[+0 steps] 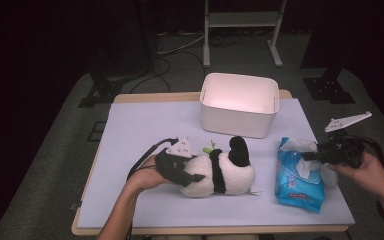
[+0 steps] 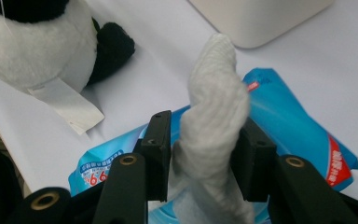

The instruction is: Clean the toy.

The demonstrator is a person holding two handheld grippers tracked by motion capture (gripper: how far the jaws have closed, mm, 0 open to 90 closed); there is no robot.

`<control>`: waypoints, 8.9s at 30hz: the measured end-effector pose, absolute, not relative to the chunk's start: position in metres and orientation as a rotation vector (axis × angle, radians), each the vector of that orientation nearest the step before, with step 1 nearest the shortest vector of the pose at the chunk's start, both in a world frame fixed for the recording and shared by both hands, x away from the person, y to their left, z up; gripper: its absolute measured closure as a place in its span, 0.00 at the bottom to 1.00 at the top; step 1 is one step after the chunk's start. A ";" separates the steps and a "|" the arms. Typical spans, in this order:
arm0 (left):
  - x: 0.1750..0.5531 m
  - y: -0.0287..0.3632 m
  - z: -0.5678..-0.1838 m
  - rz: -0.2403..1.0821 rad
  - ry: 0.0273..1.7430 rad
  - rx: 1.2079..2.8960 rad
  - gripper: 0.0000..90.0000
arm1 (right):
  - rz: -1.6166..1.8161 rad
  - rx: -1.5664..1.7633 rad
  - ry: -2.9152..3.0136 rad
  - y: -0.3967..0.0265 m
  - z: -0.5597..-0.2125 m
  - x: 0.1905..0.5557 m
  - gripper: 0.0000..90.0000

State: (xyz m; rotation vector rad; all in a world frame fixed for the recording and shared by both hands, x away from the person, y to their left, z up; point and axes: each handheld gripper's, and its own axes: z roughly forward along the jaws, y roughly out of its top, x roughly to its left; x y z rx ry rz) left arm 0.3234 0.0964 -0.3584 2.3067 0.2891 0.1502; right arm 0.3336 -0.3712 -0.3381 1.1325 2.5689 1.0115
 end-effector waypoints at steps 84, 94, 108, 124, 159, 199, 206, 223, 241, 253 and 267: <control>0.328 0.088 -0.355 0.102 0.300 2.334 0.38 | 1.049 0.345 2.929 -0.162 -0.320 0.347 0.56; 0.332 0.086 -0.354 0.109 0.322 2.331 0.48 | 1.024 0.337 2.916 -0.162 -0.329 0.345 0.78; 0.343 0.084 -0.328 0.298 0.292 2.320 0.49 | 1.100 0.355 2.752 -0.170 -0.308 0.356 0.89; 0.328 0.088 -0.349 0.224 0.225 2.381 0.41 | 1.097 0.358 2.900 -0.155 -0.309 0.357 0.76; 0.358 0.075 -0.330 0.029 0.364 2.343 0.58 | 1.054 0.308 2.974 -0.161 -0.332 0.321 0.79; 0.341 0.055 -0.318 0.037 0.167 2.290 0.87 | 0.863 0.335 3.042 -0.161 -0.334 0.327 0.77; 0.336 0.057 -0.316 0.031 0.131 2.292 0.87 | 0.919 0.473 2.972 -0.185 -0.332 0.348 0.81; 0.325 0.052 -0.314 -0.010 0.069 2.289 0.86 | 0.909 0.364 3.063 -0.185 -0.341 0.327 0.79; 0.330 0.074 -0.324 -0.024 0.139 2.299 0.67 | 0.957 0.371 3.037 -0.187 -0.338 0.331 0.74; 0.333 0.106 -0.329 0.020 0.245 2.258 0.58 | 1.010 0.392 3.014 -0.193 -0.335 0.337 0.65; 0.335 0.145 -0.343 0.096 0.368 2.239 0.45 | 1.131 0.483 2.940 -0.208 -0.331 0.348 0.41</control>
